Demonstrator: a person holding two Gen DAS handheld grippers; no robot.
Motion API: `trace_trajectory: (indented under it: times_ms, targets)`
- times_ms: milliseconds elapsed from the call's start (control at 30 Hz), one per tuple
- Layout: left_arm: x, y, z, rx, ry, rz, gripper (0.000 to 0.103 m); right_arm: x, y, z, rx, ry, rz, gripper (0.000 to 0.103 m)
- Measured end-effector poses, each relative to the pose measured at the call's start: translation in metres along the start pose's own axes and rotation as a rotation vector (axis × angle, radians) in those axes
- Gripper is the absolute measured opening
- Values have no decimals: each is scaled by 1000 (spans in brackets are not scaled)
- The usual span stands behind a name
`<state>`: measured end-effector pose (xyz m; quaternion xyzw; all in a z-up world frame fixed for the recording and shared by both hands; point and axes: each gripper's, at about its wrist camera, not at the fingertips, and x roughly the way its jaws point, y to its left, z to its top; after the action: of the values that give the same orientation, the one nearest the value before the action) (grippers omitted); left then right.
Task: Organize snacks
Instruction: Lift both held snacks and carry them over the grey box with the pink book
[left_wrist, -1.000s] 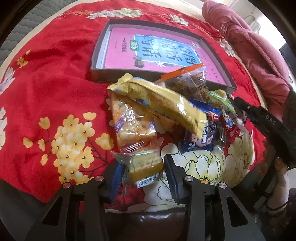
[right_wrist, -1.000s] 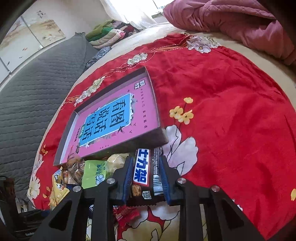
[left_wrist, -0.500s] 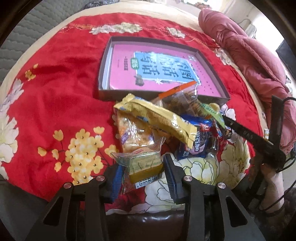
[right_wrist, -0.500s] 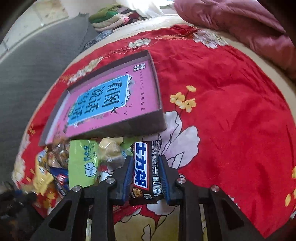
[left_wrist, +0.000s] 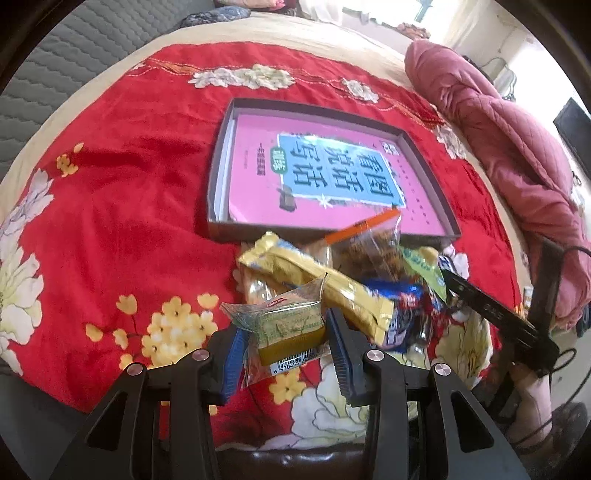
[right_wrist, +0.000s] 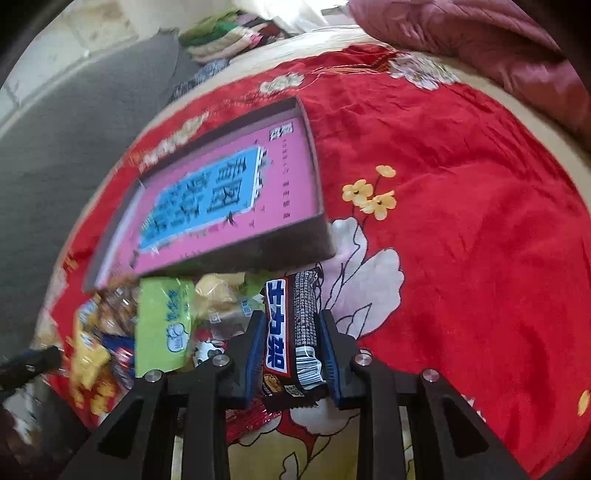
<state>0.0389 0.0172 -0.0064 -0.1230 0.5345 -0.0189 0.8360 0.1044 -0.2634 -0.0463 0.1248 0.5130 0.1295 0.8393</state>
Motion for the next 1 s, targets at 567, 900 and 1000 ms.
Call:
trace_trajectory:
  times_ms: [567,900,1000]
  targets:
    - [13,9,37,-31,-53,13,43,-37,34,21,-65,-198,99,29]
    - [33,6,71,-64,-90,45,43,-15,37,50,-30,-238,128,29]
    - [40,2,82,-65,-100,56,43,-9,35,57,-31,-250,111,29]
